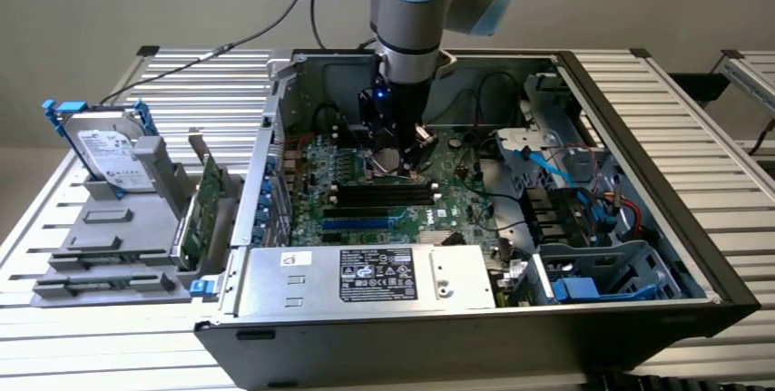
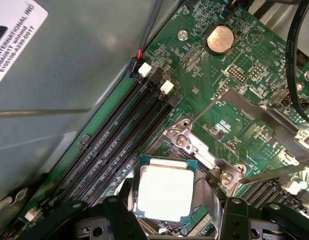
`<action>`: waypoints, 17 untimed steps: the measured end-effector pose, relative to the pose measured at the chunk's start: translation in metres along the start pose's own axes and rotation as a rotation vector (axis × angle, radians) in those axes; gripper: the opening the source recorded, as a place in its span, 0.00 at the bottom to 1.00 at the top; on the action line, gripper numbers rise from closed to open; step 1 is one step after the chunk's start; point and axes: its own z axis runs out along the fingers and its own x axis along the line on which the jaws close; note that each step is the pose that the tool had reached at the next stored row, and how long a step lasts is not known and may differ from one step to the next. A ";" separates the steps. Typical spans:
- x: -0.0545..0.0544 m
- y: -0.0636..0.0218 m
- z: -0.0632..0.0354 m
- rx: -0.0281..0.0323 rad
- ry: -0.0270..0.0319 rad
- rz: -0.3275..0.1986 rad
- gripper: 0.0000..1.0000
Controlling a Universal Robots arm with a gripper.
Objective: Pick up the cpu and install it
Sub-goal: 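Place the cpu into insertion slot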
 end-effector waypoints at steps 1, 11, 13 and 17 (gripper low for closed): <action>0.000 0.0002 0.0004 0.0009 -0.0012 0.000 0.67; 0.003 0.0026 0.0031 -0.0014 -0.0012 0.032 0.67; 0.003 0.0027 0.0039 -0.0027 -0.0011 0.042 0.67; 0.003 0.0025 0.0039 -0.0024 -0.0016 0.052 0.67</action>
